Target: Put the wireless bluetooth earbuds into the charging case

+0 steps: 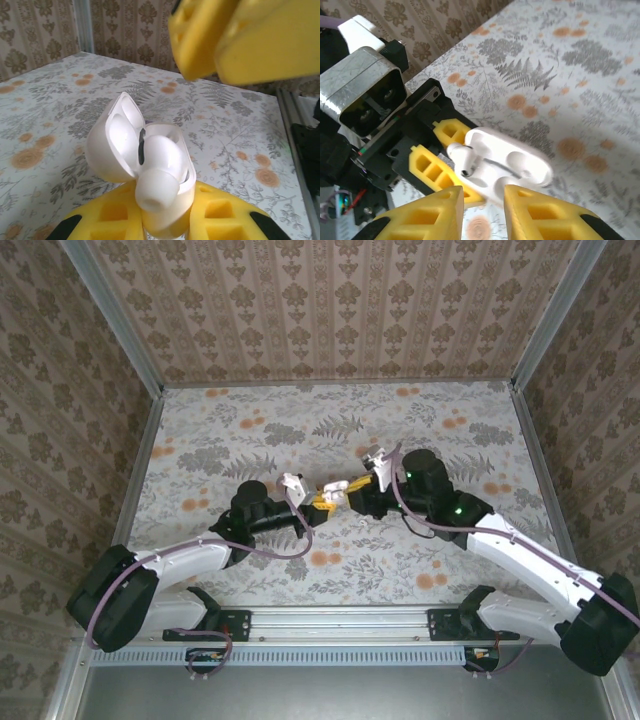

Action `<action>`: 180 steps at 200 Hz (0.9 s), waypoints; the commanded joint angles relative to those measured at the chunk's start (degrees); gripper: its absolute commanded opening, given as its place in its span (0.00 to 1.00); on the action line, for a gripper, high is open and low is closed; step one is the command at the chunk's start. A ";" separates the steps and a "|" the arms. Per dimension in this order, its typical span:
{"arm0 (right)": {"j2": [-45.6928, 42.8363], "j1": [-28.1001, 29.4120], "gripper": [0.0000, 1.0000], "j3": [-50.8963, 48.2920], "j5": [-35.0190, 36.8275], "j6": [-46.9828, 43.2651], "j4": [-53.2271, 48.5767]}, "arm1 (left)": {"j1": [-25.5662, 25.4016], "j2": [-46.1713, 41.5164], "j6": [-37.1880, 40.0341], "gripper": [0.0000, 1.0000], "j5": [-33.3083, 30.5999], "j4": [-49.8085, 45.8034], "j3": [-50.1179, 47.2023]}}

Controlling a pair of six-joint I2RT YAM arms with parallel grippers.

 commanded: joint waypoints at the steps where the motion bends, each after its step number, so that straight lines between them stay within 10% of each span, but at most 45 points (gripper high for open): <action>1: -1.62 -1.18 0.28 -1.23 -6.49 -12.24 4.89 | 0.30 0.67 -0.69 0.16 4.75 2.09 1.65; 86: -1.49 -1.07 0.50 3.98 -13.99 -46.98 -11.31 | 0.63 0.50 2.25 0.17 7.84 -0.75 2.62; 180: 8.81 4.59 0.47 15.42 -10.52 -65.21 -21.86 | 0.60 0.58 2.96 0.17 9.02 -3.36 3.54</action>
